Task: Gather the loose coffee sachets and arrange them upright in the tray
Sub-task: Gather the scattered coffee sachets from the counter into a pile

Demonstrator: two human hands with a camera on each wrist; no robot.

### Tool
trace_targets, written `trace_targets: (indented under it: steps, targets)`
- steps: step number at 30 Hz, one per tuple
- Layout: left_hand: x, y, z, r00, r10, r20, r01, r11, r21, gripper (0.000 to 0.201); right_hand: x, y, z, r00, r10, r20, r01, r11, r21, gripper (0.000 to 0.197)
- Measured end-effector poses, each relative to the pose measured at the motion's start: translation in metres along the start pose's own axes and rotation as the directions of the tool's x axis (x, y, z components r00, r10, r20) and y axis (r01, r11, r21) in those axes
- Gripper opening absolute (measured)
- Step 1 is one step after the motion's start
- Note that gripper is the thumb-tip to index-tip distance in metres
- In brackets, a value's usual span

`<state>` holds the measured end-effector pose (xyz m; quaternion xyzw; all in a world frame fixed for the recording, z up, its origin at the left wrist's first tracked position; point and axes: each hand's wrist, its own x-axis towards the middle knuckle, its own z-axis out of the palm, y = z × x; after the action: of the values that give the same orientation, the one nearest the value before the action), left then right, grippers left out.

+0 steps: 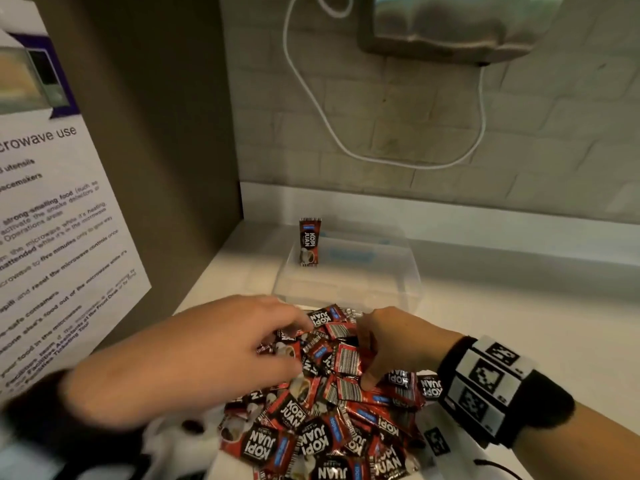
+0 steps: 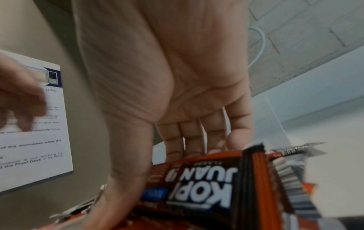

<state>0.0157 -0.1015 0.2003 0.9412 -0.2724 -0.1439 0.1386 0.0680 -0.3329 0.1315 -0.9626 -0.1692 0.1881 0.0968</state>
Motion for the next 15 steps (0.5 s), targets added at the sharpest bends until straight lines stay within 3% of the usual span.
trace_targets:
  steps: [3, 7, 11, 15]
  targets:
    - [0.038, 0.008, 0.005, 0.998, 0.049, -0.033, -0.044, 0.989, 0.142, 0.042, -0.002, 0.003, -0.004, 0.999, -0.035, -0.013, 0.035, 0.999, 0.036, 0.038]
    - [0.084, 0.005, 0.041, 0.987, 0.091, 0.136, -0.126, 0.954, 0.273, 0.04, -0.013, 0.014, -0.02, 0.996, 0.004, -0.087, 0.008, 0.991, 0.135, 0.029]
    - [0.098, -0.002, 0.051, 0.979, 0.097, 0.179, -0.151, 0.936, 0.317, 0.039, -0.033, 0.024, -0.034, 0.991, 0.051, -0.125, 0.006, 0.906, 0.423, 0.011]
    - [0.1, -0.001, 0.049, 0.97, 0.157, 0.186, -0.218, 0.897, 0.384, 0.03, -0.039, 0.026, -0.033, 0.989, 0.066, -0.136, 0.002, 0.893, 0.45, 0.01]
